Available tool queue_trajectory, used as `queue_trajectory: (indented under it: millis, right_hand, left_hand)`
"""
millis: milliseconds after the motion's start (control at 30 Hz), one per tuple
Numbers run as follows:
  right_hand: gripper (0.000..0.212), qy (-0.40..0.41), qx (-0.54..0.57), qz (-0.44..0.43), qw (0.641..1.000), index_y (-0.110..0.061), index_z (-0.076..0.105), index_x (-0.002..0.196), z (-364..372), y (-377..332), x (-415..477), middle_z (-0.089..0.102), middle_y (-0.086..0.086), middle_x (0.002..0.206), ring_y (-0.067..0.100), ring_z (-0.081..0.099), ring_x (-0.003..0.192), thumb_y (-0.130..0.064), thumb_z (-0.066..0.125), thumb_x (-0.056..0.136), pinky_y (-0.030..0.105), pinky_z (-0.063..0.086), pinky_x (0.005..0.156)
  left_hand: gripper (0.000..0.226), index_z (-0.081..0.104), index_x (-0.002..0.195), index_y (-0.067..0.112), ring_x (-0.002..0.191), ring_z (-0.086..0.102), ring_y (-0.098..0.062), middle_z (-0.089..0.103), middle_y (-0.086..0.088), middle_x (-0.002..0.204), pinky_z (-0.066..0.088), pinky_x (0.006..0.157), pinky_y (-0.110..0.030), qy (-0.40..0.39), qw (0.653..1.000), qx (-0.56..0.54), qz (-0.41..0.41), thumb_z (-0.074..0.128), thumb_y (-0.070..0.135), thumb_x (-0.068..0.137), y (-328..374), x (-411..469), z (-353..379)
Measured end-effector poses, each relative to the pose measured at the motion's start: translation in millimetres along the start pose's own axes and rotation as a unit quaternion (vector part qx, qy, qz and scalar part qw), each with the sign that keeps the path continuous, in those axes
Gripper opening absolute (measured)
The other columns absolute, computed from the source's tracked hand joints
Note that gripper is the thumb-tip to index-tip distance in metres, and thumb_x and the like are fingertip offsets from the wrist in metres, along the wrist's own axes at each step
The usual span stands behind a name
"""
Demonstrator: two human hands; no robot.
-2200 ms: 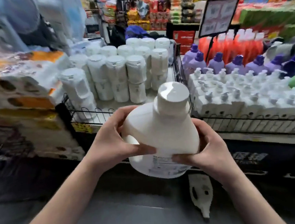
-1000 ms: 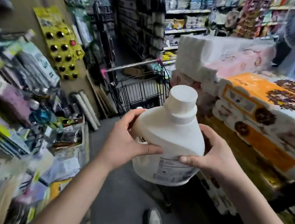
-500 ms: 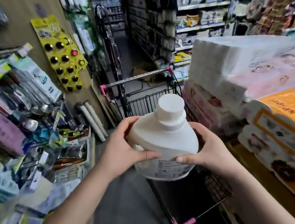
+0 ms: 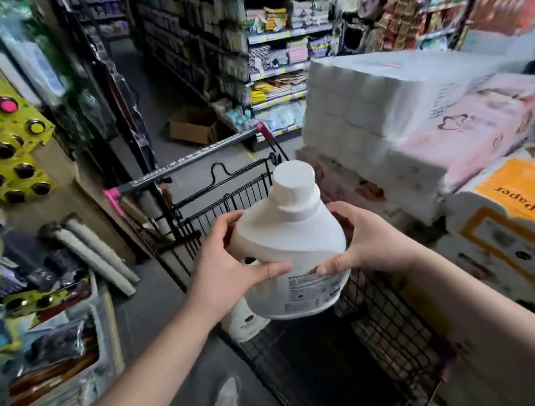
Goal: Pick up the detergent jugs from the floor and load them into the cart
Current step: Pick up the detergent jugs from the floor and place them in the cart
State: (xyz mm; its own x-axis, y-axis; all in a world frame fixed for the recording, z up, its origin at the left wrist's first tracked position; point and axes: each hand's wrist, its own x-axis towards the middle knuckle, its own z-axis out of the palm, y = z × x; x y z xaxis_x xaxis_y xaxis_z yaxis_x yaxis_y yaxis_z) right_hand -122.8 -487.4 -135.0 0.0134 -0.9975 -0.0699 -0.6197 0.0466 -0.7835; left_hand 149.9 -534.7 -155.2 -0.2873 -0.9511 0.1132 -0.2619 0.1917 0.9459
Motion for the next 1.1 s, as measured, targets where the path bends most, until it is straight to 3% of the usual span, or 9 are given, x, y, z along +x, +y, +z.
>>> queue_trajectory:
  millis: [100,233,400,467,600,700,967,1033,1100]
  right_hand:
    - [0.1,-0.012,-0.052,0.041,0.998,-0.042,0.054,0.132,8,-5,40,0.067,-0.027,0.123,-0.014,0.058,0.115,-0.046,0.105,0.046,0.005,0.045,0.092]
    - [0.104,-0.037,-0.134,0.084,0.987,-0.036,0.05,0.137,19,-13,90,0.066,-0.025,0.119,-0.001,0.061,0.111,-0.054,0.096,0.045,0.022,0.05,0.095]
    - [0.086,-0.029,-0.192,0.093,0.976,-0.047,0.046,0.119,28,-7,132,0.05,-0.041,0.099,-0.009,0.05,0.099,-0.036,0.1,0.054,0.005,0.036,0.079]
    - [0.081,-0.044,-0.211,0.101,0.971,-0.043,0.053,0.121,26,1,146,0.054,-0.033,0.099,-0.004,0.052,0.098,-0.03,0.101,0.057,0.008,0.037,0.081]
    - [0.092,-0.069,-0.264,0.097,0.957,-0.027,0.056,0.137,20,21,172,0.064,-0.009,0.121,0.015,0.059,0.113,-0.034,0.1,0.056,0.035,0.048,0.103]
    - [0.103,-0.088,-0.288,0.079,0.95,-0.024,0.048,0.147,20,44,193,0.061,-0.005,0.139,0.018,0.055,0.128,-0.035,0.099,0.058,0.023,0.034,0.105]
    - [0.1,-0.159,-0.315,0.072,0.933,-0.019,0.048,0.136,36,124,242,0.065,0.001,0.126,0.025,0.066,0.113,-0.043,0.098,0.053,0.04,0.053,0.096]
    - [0.099,-0.173,-0.321,0.058,0.929,-0.02,0.045,0.135,43,148,251,0.067,0.001,0.123,0.026,0.068,0.111,-0.045,0.097,0.055,0.045,0.05,0.107]
    - [0.094,-0.178,-0.329,0.051,0.926,-0.028,0.036,0.13,52,173,256,0.066,0.0,0.122,0.024,0.067,0.117,-0.046,0.095,0.059,0.05,0.034,0.123]
  left_hand:
    - [0.099,0.054,0.121,0.052,0.118,0.057,0.01,0.065,0.033,0.121,0.049,0.104,-0.027,-0.027,1.0,0.003,-0.008,0.099,0.063,0.034,-24,42,-11]
    - [0.097,0.051,0.123,0.051,0.122,0.057,-0.004,0.064,0.025,0.126,0.049,0.104,-0.032,-0.062,0.998,0.029,-0.007,0.104,0.052,0.042,-53,93,-18]
    - [0.091,0.049,0.12,0.046,0.119,0.055,-0.011,0.061,0.015,0.126,0.048,0.1,-0.033,-0.1,0.994,0.038,-0.016,0.105,0.039,0.048,-74,137,-10]
    - [0.089,0.049,0.12,0.044,0.118,0.054,-0.011,0.06,0.014,0.126,0.047,0.097,-0.031,-0.105,0.993,0.042,-0.019,0.105,0.037,0.051,-80,147,-2]
    - [0.092,0.05,0.13,0.034,0.12,0.05,-0.01,0.056,0.013,0.129,0.045,0.097,-0.03,-0.105,0.992,0.055,-0.033,0.102,0.043,0.054,-96,157,18]
    - [0.098,0.049,0.134,0.031,0.122,0.048,-0.01,0.053,0.011,0.133,0.041,0.096,-0.027,-0.095,0.992,0.068,-0.055,0.102,0.046,0.053,-108,168,38]
    - [0.095,0.047,0.138,0.023,0.119,0.047,-0.012,0.05,0.005,0.132,0.037,0.091,-0.023,-0.092,0.982,0.09,-0.137,0.1,0.036,0.06,-152,184,87]
    - [0.096,0.046,0.139,0.024,0.123,0.05,-0.017,0.049,0.004,0.132,0.04,0.091,-0.027,-0.095,0.977,0.117,-0.153,0.1,0.036,0.062,-169,186,102]
    - [0.097,0.045,0.14,0.027,0.124,0.053,-0.022,0.049,0.003,0.131,0.046,0.094,-0.032,-0.089,0.973,0.139,-0.164,0.101,0.037,0.061,-185,188,118]
